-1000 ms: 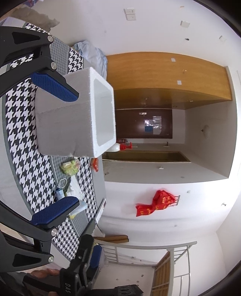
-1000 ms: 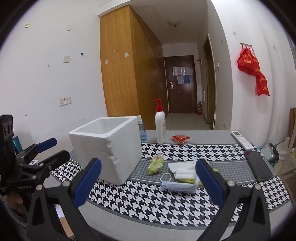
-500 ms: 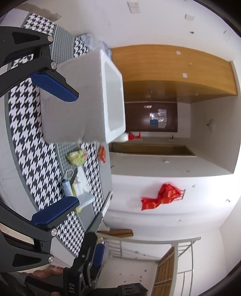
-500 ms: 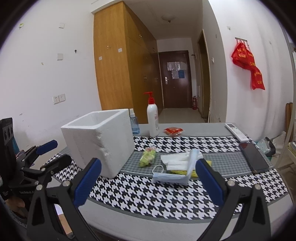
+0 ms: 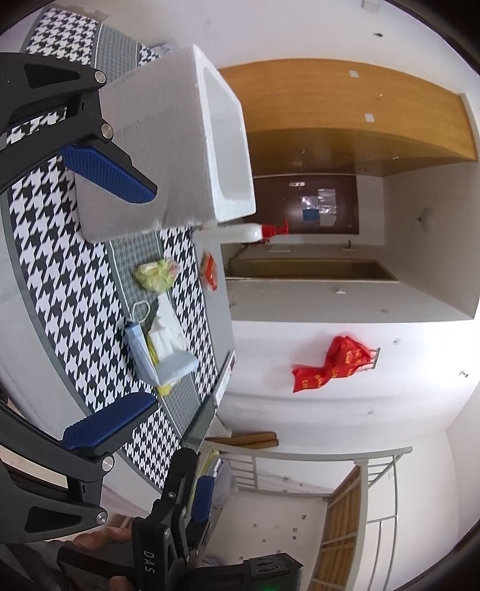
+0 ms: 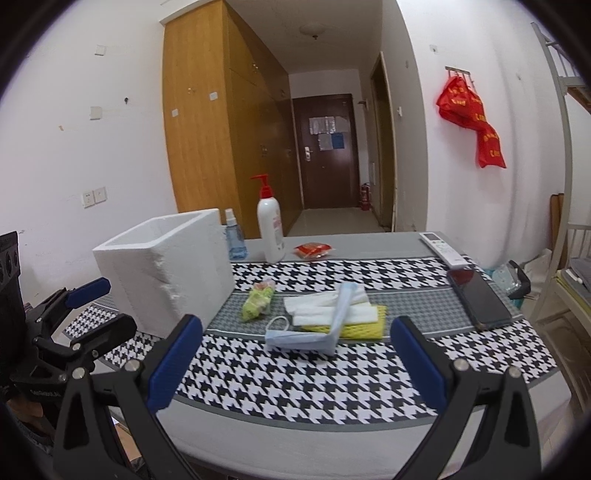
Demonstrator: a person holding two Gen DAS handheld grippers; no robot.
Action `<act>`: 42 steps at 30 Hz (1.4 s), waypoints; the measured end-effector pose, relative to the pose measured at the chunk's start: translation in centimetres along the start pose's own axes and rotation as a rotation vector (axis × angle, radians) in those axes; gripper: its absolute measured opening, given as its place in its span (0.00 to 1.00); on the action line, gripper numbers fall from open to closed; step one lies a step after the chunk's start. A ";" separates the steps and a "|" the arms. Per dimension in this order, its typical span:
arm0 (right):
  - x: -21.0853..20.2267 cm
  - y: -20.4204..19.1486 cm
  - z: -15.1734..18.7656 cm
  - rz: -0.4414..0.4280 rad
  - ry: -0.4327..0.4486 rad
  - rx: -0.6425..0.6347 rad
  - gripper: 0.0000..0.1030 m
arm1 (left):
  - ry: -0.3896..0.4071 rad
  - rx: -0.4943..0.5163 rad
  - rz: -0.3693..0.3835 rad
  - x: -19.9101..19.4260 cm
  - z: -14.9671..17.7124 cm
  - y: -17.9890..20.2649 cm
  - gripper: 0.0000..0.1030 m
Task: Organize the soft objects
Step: 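Withdraw both tools from the foam box toward the items on the table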
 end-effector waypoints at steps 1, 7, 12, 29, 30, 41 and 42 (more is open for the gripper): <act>-0.1 0.2 0.0 0.002 -0.001 0.007 1.00 | -0.003 0.002 0.002 0.2 0.0 0.2 0.99; -0.4 1.2 0.0 0.019 -0.008 0.014 1.00 | 0.003 0.001 0.031 1.1 -0.5 0.8 0.99; 0.3 2.4 0.5 0.033 -0.029 0.030 1.00 | -0.033 0.006 0.045 2.5 0.0 1.4 0.99; 2.3 4.7 1.2 0.034 -0.087 0.043 1.00 | -0.105 0.004 0.073 5.4 0.8 2.8 0.99; 2.4 4.8 1.3 0.031 -0.089 0.047 1.00 | -0.111 0.003 0.076 5.5 1.0 2.8 0.99; 4.1 5.7 2.0 0.003 -0.120 0.059 1.00 | -0.160 0.005 0.064 7.6 1.6 3.1 0.99; 4.3 5.7 2.1 0.000 -0.126 0.058 1.00 | -0.162 0.004 0.061 7.7 1.6 3.0 0.99</act>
Point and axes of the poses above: each gripper's, at about its wrist camera, not at the fingertips, and x roughly the way its jaws point, y to its right, z to its underside, the point moved 6 cm from there along x, roughly the way its jaws point, and after that the axes turned 4 degrees about y, right-handed, at the moved point
